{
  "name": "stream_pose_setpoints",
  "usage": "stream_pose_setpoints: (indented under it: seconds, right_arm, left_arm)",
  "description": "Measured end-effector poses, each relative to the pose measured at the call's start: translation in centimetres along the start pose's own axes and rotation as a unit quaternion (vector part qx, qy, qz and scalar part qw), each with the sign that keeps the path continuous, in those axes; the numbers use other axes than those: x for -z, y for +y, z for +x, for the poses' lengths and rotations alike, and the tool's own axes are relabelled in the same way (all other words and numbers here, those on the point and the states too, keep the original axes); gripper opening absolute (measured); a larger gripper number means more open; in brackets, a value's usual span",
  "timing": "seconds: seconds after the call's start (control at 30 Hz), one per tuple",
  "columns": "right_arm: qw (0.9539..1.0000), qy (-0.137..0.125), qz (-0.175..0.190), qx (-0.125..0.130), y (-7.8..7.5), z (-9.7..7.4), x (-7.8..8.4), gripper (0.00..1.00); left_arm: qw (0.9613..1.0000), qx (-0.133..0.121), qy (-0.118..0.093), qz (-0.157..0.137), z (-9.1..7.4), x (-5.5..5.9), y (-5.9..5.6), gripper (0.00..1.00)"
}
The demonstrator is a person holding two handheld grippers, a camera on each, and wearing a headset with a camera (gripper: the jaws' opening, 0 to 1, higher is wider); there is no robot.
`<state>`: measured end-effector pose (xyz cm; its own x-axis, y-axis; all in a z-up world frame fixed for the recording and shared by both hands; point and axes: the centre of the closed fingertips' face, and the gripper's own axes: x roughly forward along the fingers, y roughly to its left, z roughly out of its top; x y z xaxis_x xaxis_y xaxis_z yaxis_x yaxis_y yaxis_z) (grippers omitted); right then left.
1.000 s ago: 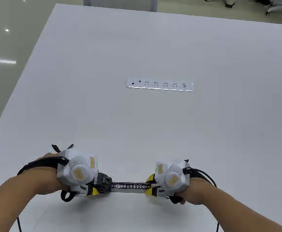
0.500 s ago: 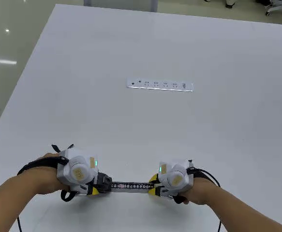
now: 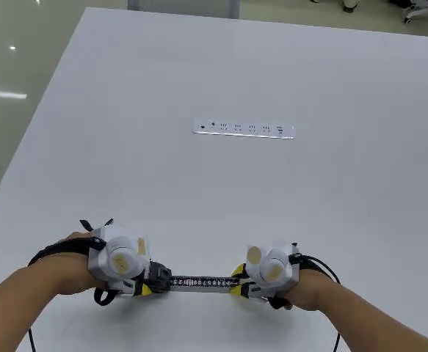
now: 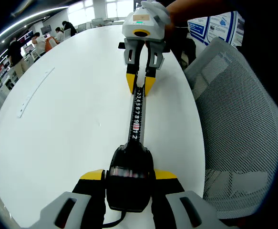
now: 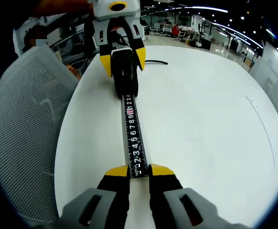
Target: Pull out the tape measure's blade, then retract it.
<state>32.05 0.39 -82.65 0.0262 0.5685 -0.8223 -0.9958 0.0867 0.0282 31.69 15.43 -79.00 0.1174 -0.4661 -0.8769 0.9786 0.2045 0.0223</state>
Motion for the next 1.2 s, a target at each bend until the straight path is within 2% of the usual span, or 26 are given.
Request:
stream_pose_setpoints:
  seconds: [1.2]
  right_arm:
    - [0.9999, 0.008, 0.011, 0.007, -0.4, -1.1, 1.6, 0.13]
  left_arm:
    - [1.0, -0.001, -0.002, -0.003, 0.1, 0.1, 0.0, 0.34]
